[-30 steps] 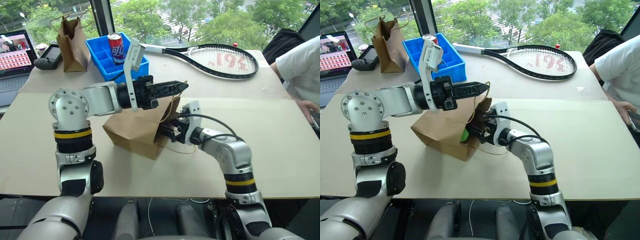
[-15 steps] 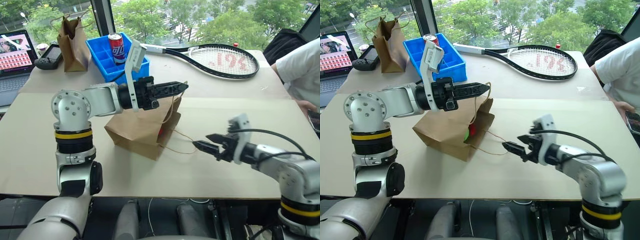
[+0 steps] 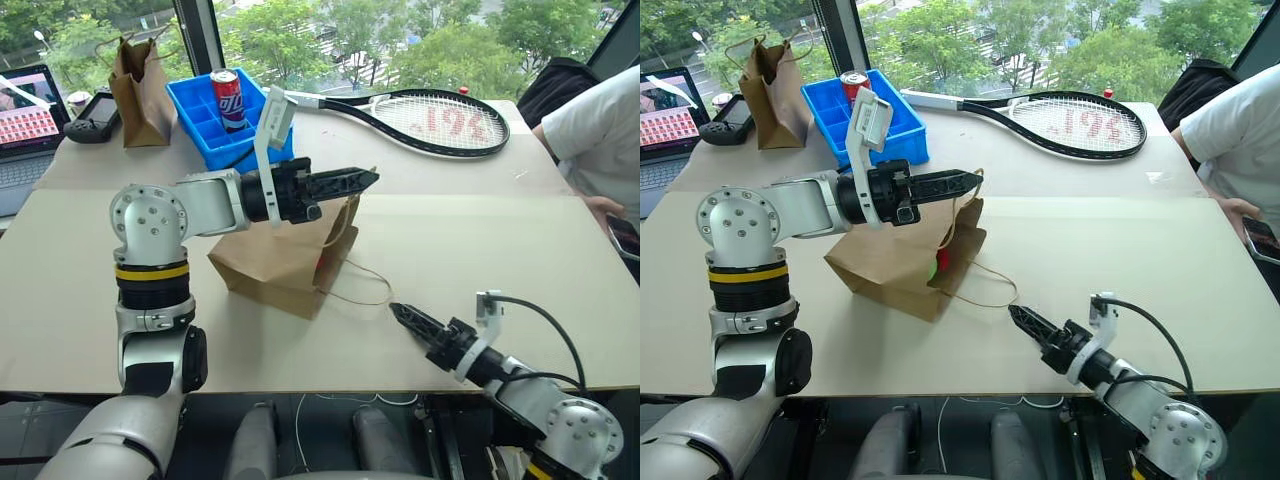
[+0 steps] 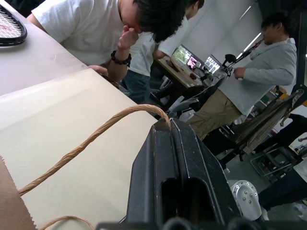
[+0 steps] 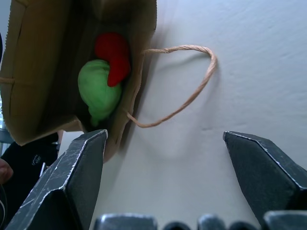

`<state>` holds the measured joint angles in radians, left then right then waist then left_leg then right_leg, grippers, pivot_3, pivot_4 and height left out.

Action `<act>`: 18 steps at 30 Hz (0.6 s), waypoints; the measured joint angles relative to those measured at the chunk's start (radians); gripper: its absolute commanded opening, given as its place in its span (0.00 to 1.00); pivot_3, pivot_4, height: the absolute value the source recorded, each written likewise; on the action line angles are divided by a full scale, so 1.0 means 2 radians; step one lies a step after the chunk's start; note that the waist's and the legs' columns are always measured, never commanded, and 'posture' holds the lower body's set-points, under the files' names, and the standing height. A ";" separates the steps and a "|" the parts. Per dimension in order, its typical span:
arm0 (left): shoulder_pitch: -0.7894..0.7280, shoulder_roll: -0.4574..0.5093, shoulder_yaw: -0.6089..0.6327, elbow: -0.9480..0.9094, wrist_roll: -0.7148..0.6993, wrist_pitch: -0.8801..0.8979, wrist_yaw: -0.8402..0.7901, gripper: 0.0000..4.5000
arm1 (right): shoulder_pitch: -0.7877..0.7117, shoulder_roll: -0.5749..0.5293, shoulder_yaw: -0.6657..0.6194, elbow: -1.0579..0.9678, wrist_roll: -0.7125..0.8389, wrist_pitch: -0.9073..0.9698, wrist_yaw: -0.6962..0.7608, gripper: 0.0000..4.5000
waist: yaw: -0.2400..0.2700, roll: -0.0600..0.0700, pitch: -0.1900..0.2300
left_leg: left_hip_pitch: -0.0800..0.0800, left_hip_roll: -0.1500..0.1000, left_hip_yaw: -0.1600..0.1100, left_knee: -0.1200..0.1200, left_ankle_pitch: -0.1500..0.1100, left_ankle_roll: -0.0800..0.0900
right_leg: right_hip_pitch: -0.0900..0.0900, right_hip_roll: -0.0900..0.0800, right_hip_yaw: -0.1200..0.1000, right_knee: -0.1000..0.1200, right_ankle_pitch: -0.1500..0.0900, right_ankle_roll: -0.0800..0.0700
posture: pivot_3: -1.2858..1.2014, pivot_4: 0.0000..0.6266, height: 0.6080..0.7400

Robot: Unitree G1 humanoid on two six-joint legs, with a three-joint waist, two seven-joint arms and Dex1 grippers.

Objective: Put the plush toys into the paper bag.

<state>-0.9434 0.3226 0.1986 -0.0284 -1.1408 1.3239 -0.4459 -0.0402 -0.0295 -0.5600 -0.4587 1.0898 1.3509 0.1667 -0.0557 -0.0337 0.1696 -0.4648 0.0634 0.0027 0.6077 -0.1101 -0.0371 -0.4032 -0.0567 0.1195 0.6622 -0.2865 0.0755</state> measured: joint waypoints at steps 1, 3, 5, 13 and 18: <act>0.000 0.000 0.000 0.000 0.000 0.000 0.001 0.00 | -0.004 0.003 0.003 0.003 0.000 -0.002 -0.004 0.96 | -0.001 0.000 0.000 | 0.000 0.000 0.000 0.000 0.000 0.000 | 0.000 0.000 0.000 0.000 0.000 0.000 | 0.52 0.24 1.00; 0.000 0.000 0.001 -0.003 -0.001 0.000 0.005 0.00 | -0.027 0.009 0.027 0.024 -0.007 -0.017 -0.018 0.96 | -0.004 0.000 0.000 | 0.000 0.000 0.000 0.000 0.000 0.000 | 0.000 0.000 0.000 0.000 0.000 0.000 | 0.52 0.24 1.00; 0.000 0.000 0.002 -0.005 -0.001 0.000 0.010 0.00 | -0.043 0.014 0.045 0.043 -0.014 -0.030 -0.023 0.96 | -0.006 0.000 0.000 | 0.000 0.001 0.000 0.000 0.000 0.000 | 0.000 0.001 0.000 0.000 0.000 0.000 | 0.52 0.24 1.00; 0.003 0.006 0.011 -0.013 -0.005 0.000 0.020 0.00 | -0.057 0.019 0.054 0.087 0.011 -0.090 -0.017 0.34 | -0.005 0.000 0.000 | -0.001 0.000 0.000 0.000 0.000 0.000 | 0.000 0.001 0.000 -0.001 0.000 0.000 | 0.52 0.24 1.00; 0.003 0.028 0.010 -0.010 0.004 -0.011 0.009 0.00 | -0.102 -0.007 0.036 0.075 0.103 -0.127 -0.012 0.01 | -0.006 0.000 0.000 | -0.001 0.001 0.000 0.000 0.000 0.000 | 0.000 0.001 0.000 0.000 0.000 0.000 | 0.52 0.24 1.00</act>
<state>-0.9372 0.3777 0.2186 -0.0486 -1.1321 1.3022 -0.4281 -0.2452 -0.0438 -0.4875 -0.3097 1.2966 1.0975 0.1435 -0.0671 -0.0335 0.1697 -0.4668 0.0646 0.0026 0.6068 -0.1099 -0.0367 -0.4042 -0.0554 0.1190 0.6614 -0.2865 0.0755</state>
